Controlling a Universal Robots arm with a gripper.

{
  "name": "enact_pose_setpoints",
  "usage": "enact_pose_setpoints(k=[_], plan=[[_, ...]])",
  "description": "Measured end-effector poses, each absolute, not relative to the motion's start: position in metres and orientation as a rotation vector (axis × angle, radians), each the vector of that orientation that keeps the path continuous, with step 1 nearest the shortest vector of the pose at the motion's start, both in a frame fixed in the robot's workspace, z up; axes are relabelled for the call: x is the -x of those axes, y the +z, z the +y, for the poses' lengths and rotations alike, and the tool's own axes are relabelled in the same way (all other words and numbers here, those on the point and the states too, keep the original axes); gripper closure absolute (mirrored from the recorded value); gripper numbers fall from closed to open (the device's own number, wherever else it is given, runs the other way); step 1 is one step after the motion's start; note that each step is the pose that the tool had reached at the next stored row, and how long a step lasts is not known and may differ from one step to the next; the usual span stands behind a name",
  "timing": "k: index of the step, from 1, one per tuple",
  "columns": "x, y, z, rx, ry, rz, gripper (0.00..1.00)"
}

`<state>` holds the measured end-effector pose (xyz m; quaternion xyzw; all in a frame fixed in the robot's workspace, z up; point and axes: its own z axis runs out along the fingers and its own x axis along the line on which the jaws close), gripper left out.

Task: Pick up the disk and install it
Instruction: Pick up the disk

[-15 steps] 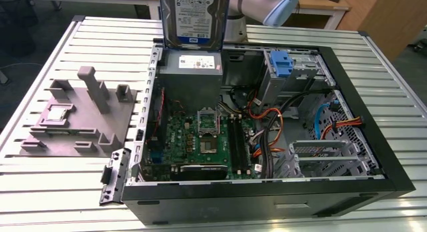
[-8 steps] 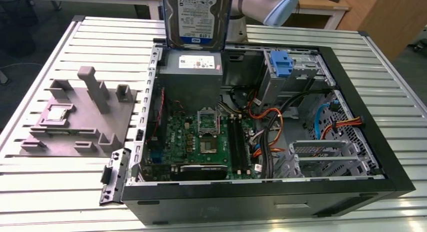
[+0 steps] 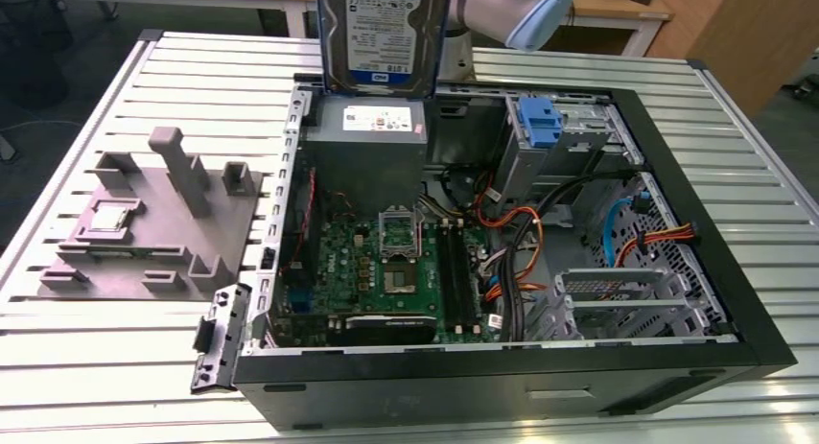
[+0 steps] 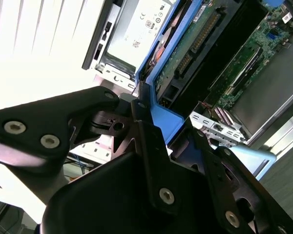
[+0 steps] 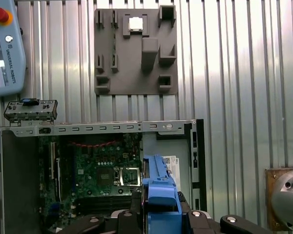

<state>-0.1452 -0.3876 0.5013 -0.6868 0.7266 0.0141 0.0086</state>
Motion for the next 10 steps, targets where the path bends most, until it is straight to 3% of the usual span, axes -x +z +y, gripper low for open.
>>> enact_pose_setpoints(k=[10], plan=[[0.1401, 0.5013, -0.3876, 2.146, 0.044, 2.270, 0.64]])
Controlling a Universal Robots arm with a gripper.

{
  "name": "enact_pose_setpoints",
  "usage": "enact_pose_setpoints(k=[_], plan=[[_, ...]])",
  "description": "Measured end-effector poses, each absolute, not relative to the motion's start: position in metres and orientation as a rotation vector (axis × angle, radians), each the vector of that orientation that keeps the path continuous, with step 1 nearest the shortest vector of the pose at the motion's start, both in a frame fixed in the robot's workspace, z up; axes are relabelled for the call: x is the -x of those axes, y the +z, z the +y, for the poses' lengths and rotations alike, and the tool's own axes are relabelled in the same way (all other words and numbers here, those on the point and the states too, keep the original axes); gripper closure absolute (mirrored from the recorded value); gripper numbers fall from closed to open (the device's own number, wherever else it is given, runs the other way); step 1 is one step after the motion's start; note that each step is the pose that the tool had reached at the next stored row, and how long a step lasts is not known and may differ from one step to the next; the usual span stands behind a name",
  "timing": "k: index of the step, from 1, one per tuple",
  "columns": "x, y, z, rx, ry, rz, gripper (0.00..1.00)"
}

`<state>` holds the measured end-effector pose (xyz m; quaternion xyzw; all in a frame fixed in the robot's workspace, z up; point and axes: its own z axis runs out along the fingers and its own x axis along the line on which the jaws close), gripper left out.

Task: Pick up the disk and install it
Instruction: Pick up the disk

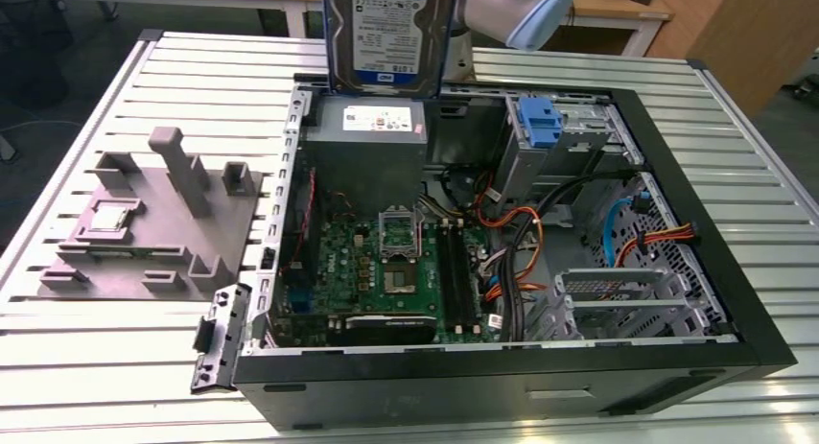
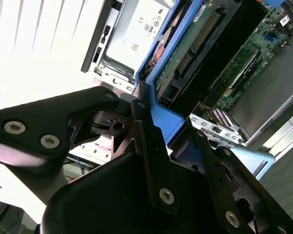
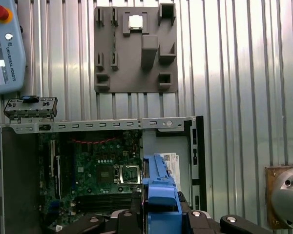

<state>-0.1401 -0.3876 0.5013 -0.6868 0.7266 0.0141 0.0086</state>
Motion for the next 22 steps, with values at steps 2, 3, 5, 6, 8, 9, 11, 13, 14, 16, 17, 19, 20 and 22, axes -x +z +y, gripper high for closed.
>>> enact_pose_setpoints(k=[2, 3, 5, 6, 8, 9, 11, 13, 14, 16, 17, 19, 20, 22], plan=[[0.1391, 0.5013, -0.3876, 2.146, 0.044, 2.270, 0.64], [0.1386, 0.5012, -0.3876, 2.146, 0.044, 2.270, 0.64], [0.1375, 0.5013, -0.3876, 2.146, 0.044, 2.270, 0.64], [0.1370, 0.5013, -0.3876, 2.146, 0.044, 2.270, 0.64], [0.1360, 0.5013, -0.3876, 2.146, 0.044, 2.270, 0.64], [0.1361, 0.5012, -0.3877, 2.146, 0.044, 2.270, 0.64], [0.1372, 0.5012, -0.3876, 2.146, 0.044, 2.270, 0.64], [0.1372, 0.5012, -0.3876, 2.146, 0.044, 2.270, 0.64], [0.1378, 0.5012, -0.3876, 2.146, 0.044, 2.270, 0.64], [0.1383, 0.5012, -0.3876, 2.146, 0.044, 2.270, 0.64], [0.1383, 0.5013, -0.3876, 2.146, 0.044, 2.270, 0.64], [0.1386, 0.5012, -0.3876, 2.146, 0.044, 2.270, 0.64], [0.1386, 0.5012, -0.3876, 2.146, 0.044, 2.270, 0.64], [0.1386, 0.5012, -0.3876, 2.146, 0.044, 2.270, 0.64]])
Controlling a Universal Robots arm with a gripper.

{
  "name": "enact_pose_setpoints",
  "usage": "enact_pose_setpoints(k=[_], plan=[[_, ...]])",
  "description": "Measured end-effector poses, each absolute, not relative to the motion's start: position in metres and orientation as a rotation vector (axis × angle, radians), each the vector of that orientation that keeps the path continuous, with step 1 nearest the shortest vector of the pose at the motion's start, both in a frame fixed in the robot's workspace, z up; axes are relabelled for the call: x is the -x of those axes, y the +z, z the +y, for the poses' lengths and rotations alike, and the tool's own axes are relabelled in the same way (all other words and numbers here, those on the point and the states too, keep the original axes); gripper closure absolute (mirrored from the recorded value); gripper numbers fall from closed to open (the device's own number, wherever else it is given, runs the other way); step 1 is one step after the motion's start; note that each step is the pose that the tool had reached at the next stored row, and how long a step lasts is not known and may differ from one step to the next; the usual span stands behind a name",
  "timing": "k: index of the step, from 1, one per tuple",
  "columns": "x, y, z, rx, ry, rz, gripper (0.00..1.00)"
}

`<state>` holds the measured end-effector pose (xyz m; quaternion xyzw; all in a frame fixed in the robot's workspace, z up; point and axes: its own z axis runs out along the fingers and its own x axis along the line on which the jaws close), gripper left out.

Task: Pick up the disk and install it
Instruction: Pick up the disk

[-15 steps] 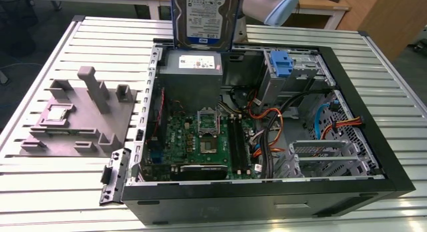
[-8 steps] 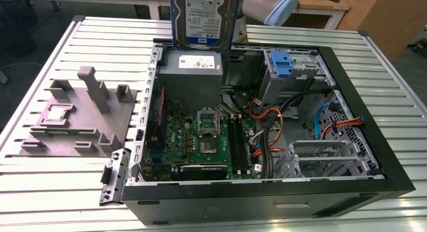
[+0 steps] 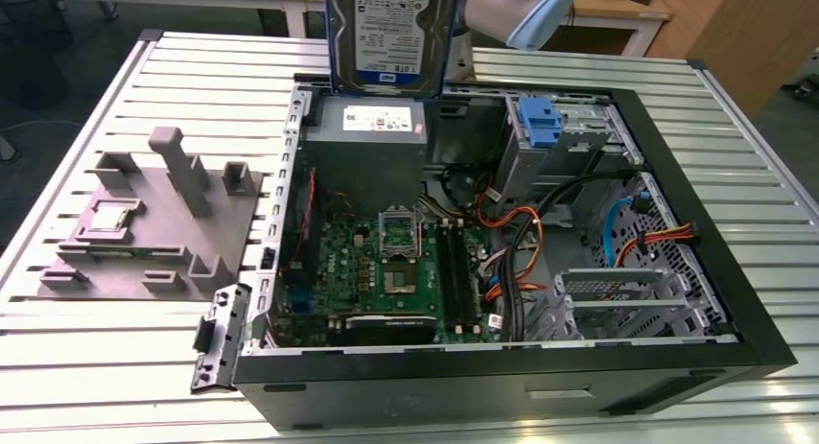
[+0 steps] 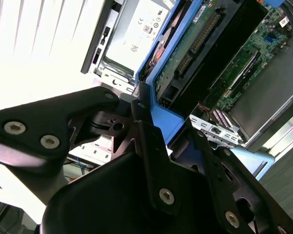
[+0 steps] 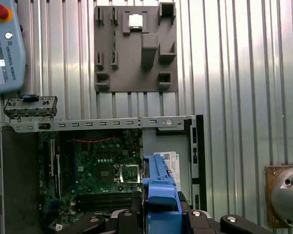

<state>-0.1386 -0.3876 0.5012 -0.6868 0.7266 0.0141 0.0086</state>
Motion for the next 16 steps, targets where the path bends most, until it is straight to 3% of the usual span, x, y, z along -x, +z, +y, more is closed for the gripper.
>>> enact_pose_setpoints(k=[16], plan=[[0.1379, 0.5012, -0.3877, 2.146, 0.044, 2.271, 0.64]])
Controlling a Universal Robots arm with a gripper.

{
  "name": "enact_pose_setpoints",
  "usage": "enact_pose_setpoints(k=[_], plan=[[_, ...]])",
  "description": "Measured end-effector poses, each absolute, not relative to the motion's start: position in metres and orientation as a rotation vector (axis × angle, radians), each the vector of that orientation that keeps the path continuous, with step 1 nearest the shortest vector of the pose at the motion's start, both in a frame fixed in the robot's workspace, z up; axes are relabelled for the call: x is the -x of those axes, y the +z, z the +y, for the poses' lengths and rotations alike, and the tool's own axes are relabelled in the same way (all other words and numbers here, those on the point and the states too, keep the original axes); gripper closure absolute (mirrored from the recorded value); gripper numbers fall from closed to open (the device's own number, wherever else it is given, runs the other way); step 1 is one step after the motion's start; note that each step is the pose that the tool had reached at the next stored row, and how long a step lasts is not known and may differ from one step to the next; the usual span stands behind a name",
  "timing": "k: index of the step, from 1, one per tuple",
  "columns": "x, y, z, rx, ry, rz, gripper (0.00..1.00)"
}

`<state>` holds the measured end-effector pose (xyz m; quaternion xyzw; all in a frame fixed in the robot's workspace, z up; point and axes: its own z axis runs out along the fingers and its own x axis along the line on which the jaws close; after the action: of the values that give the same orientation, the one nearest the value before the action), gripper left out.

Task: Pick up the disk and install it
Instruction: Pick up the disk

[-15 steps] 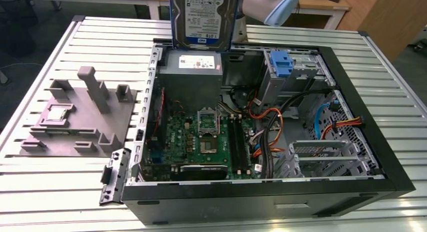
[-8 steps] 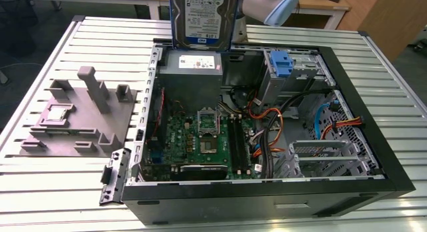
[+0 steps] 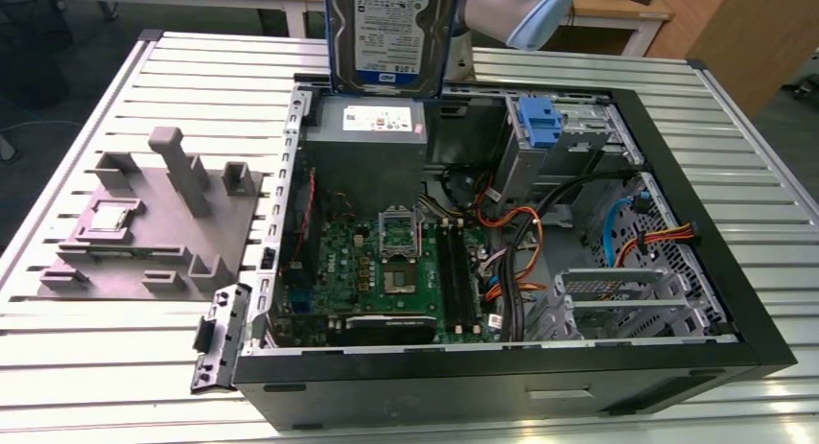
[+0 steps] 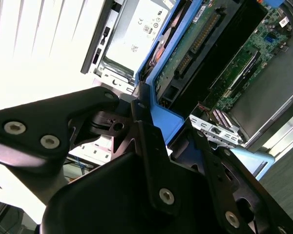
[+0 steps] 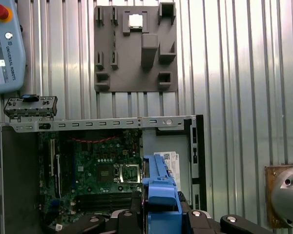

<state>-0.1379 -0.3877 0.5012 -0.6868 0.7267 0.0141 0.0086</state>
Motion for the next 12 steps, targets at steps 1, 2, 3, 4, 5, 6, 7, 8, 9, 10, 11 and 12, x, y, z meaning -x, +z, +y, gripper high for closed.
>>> enact_pose_setpoints(k=[1, 2, 3, 4, 5, 6, 7, 8, 9, 10, 11, 12], plan=[[0.1373, 0.5013, -0.3877, 2.146, 0.044, 2.270, 0.64], [0.1373, 0.5012, -0.3877, 2.146, 0.044, 2.270, 0.64], [0.1373, 0.5012, -0.3877, 2.146, 0.044, 2.270, 0.64], [0.1372, 0.5013, -0.3876, 2.146, 0.044, 2.270, 0.64], [0.1372, 0.5012, -0.3876, 2.146, 0.044, 2.270, 0.64], [0.1372, 0.5012, -0.3876, 2.146, 0.044, 2.270, 0.64], [0.1372, 0.5012, -0.3876, 2.146, 0.044, 2.270, 0.64], [0.1372, 0.5012, -0.3876, 2.146, 0.044, 2.270, 0.64], [0.1372, 0.5012, -0.3876, 2.146, 0.044, 2.270, 0.64], [0.1371, 0.5012, -0.3876, 2.146, 0.044, 2.270, 0.64], [0.1365, 0.5012, -0.3876, 2.146, 0.044, 2.270, 0.64], [0.1357, 0.5012, -0.3876, 2.146, 0.044, 2.270, 0.64]])
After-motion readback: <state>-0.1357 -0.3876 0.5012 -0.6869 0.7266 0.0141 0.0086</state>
